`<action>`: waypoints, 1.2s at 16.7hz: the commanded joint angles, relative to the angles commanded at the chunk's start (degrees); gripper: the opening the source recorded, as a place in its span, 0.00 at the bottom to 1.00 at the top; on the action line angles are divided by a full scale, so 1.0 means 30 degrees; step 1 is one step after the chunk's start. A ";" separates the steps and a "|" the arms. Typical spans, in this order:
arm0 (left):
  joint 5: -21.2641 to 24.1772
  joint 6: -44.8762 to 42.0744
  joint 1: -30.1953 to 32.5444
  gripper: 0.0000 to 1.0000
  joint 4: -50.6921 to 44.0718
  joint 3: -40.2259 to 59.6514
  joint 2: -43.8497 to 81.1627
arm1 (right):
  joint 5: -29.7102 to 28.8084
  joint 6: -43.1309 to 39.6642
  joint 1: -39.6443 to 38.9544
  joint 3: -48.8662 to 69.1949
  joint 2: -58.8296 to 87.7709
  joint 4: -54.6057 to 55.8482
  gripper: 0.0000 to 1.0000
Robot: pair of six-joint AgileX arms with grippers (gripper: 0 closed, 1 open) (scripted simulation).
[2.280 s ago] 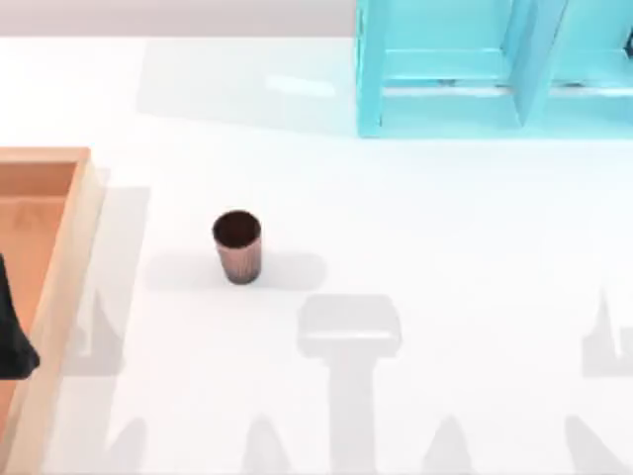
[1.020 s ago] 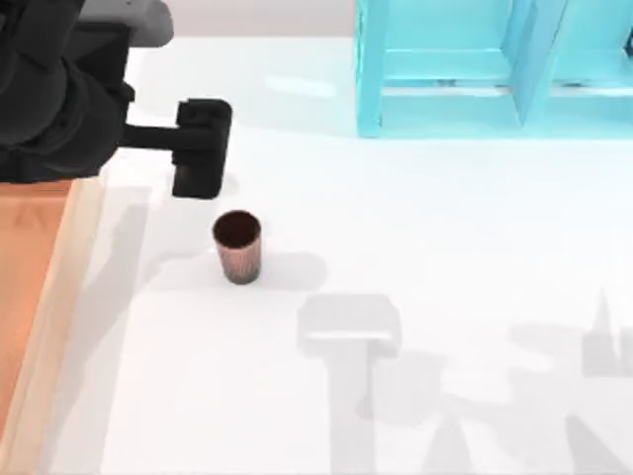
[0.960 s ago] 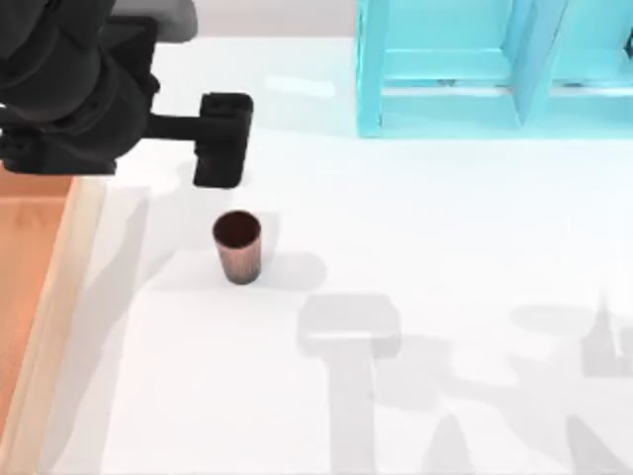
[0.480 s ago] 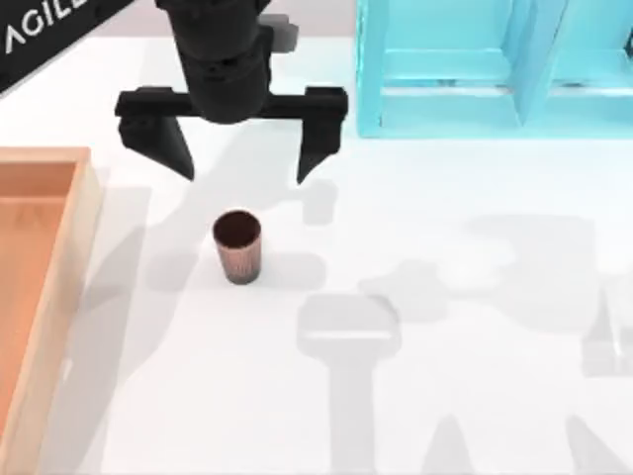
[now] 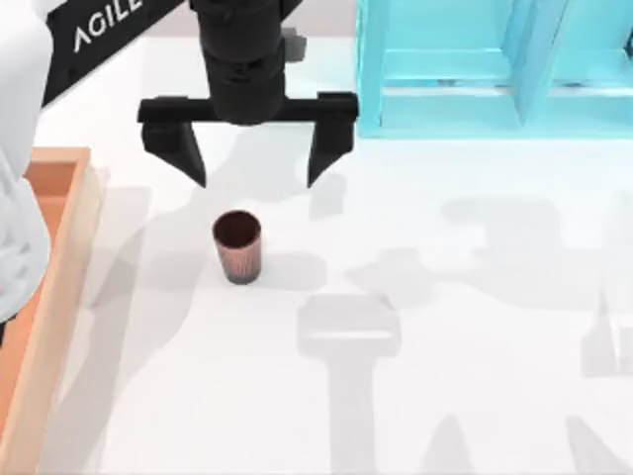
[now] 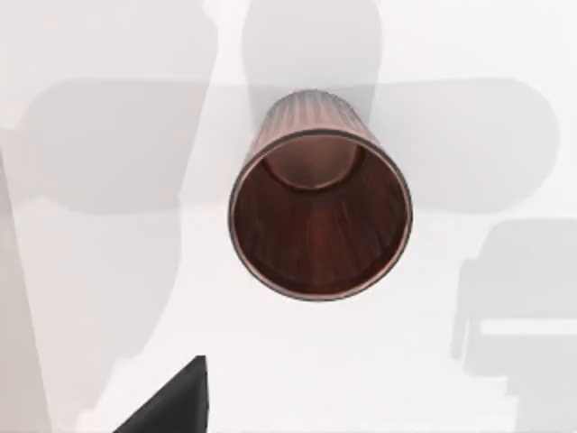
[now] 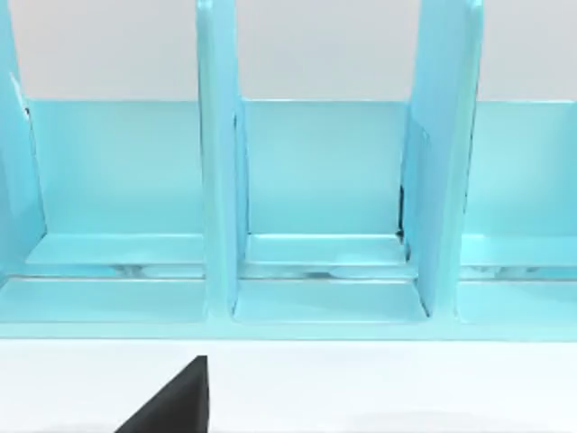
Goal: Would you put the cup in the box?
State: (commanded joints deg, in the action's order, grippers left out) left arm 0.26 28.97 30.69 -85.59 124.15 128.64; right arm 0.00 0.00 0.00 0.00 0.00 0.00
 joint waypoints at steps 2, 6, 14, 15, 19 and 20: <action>0.0000 0.0000 0.0000 1.00 0.0000 0.0000 0.0000 | 0.0000 0.0000 0.0000 0.0000 0.0000 0.0000 1.00; 0.0003 -0.0012 0.0004 1.00 0.0344 -0.0359 -0.0030 | 0.0000 0.0000 0.0000 0.0000 0.0000 0.0000 1.00; 0.0002 -0.0048 -0.0045 1.00 0.6680 -0.6406 0.0233 | 0.0000 0.0000 0.0000 0.0000 0.0000 0.0000 1.00; 0.0002 -0.0048 -0.0046 1.00 0.7121 -0.6839 0.0265 | 0.0000 0.0000 0.0000 0.0000 0.0000 0.0000 1.00; 0.0003 -0.0049 -0.0046 1.00 0.7404 -0.7117 0.0287 | 0.0000 0.0000 0.0000 0.0000 0.0000 0.0000 1.00; 0.0003 -0.0049 -0.0046 1.00 0.7404 -0.7117 0.0287 | 0.0000 0.0000 0.0000 0.0000 0.0000 0.0000 1.00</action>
State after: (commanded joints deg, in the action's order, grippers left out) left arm 0.27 28.82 30.55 -63.37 102.80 129.51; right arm 0.00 0.00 0.00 0.00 0.00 0.00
